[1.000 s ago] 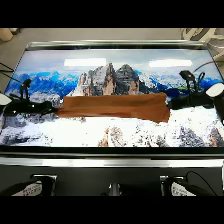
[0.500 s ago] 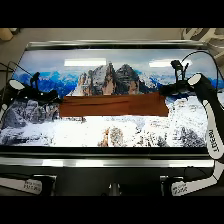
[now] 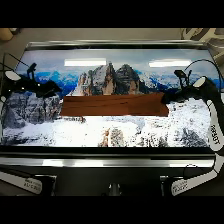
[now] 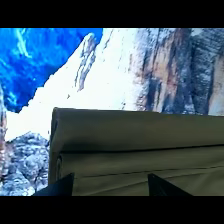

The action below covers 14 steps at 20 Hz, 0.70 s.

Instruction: Fold the shirts.

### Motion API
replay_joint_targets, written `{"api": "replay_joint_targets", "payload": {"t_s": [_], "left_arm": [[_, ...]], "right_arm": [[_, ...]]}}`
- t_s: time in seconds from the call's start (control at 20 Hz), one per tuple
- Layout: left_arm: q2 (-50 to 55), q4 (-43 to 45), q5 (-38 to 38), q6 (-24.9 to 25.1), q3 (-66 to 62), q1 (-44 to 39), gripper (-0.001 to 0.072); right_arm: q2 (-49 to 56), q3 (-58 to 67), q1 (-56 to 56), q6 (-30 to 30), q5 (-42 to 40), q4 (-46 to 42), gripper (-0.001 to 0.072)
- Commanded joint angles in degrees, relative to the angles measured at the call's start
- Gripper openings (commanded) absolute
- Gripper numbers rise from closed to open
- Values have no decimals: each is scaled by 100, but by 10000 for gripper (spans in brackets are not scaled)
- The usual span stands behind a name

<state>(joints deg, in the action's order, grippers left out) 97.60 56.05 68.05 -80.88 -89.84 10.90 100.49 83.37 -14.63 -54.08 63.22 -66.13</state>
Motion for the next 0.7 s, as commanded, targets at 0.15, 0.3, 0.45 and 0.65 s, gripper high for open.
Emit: {"api": "replay_joint_targets", "payload": {"t_s": [0.15, 0.3, 0.45, 0.65], "left_arm": [[-846, -13, 225, 15, -251, -219, 547], [-1126, -15, 223, 138, -251, -522, 546], [-1154, -15, 227, 136, -249, -946, 546], [-984, -13, -79, 138, -109, -1823, 56]], "right_arm": [[527, -4, -243, 129, 745, 1106, 716], [667, -4, 26, 120, 553, 1600, 715], [693, -2, 367, -37, 214, 1628, 599], [426, 37, 439, -7, 323, 2385, 17]]}}
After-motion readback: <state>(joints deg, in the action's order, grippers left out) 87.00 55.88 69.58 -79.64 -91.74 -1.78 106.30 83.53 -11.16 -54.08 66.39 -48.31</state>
